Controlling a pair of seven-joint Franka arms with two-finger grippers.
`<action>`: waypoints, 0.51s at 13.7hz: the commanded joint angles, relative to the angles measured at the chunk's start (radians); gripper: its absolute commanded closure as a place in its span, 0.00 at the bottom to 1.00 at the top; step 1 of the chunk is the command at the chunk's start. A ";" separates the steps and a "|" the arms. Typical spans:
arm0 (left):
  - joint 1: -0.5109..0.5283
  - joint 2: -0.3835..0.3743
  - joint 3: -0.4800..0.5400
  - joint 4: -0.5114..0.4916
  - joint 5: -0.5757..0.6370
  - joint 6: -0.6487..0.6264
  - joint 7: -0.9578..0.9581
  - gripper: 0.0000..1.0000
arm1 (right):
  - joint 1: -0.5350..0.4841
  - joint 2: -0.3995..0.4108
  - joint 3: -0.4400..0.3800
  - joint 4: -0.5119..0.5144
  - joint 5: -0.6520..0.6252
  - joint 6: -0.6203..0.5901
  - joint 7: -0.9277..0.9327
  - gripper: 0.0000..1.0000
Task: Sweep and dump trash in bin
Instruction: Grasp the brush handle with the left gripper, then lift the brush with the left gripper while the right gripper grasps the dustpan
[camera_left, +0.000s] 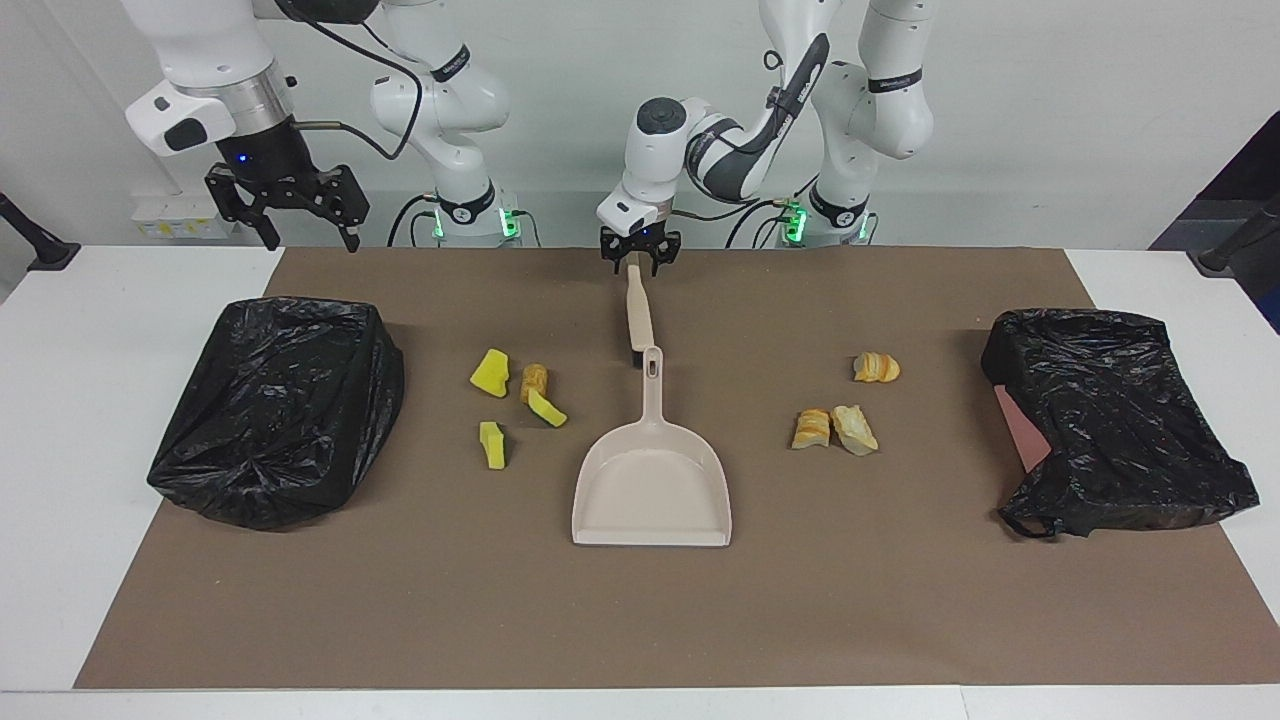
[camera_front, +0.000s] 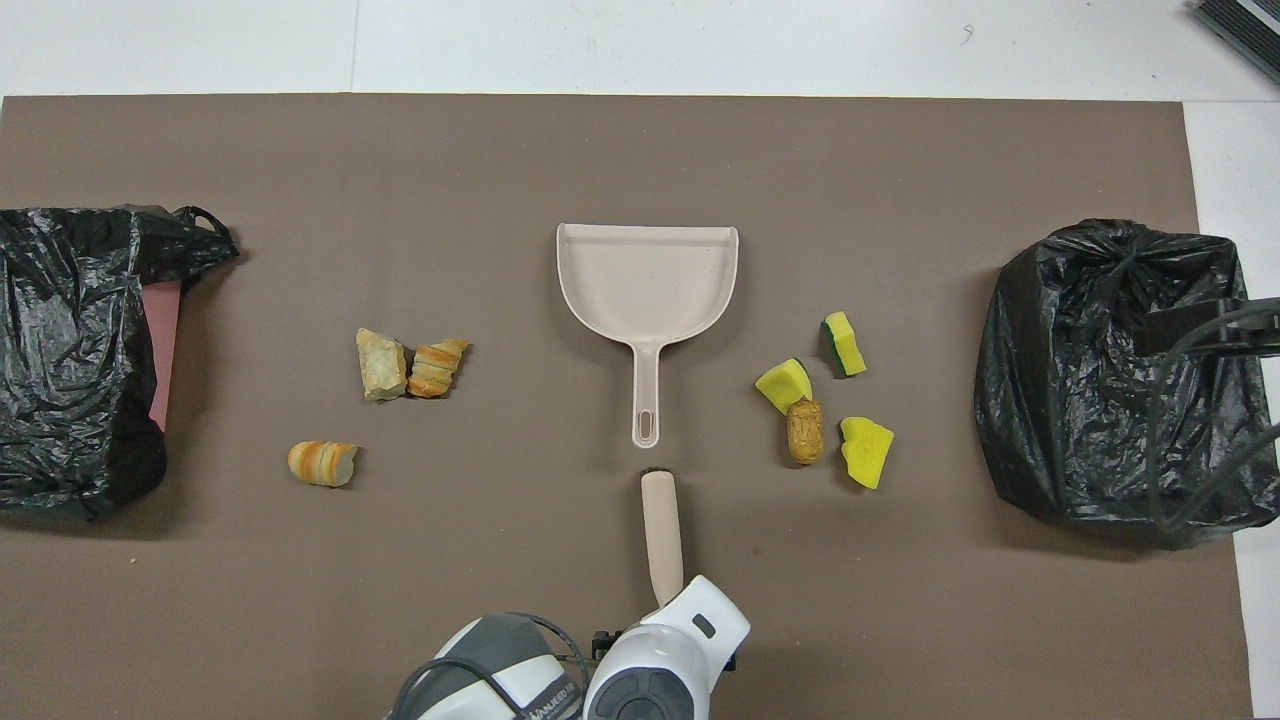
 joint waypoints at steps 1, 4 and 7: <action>0.002 -0.016 0.019 0.002 -0.017 -0.014 0.007 1.00 | -0.011 -0.024 0.003 -0.031 0.015 0.020 -0.029 0.00; 0.058 -0.062 0.025 0.013 -0.018 -0.105 -0.006 1.00 | -0.011 -0.025 0.003 -0.031 0.013 0.020 -0.029 0.00; 0.165 -0.111 0.026 0.054 -0.015 -0.323 -0.011 1.00 | -0.009 -0.022 0.003 -0.022 0.029 0.013 -0.027 0.00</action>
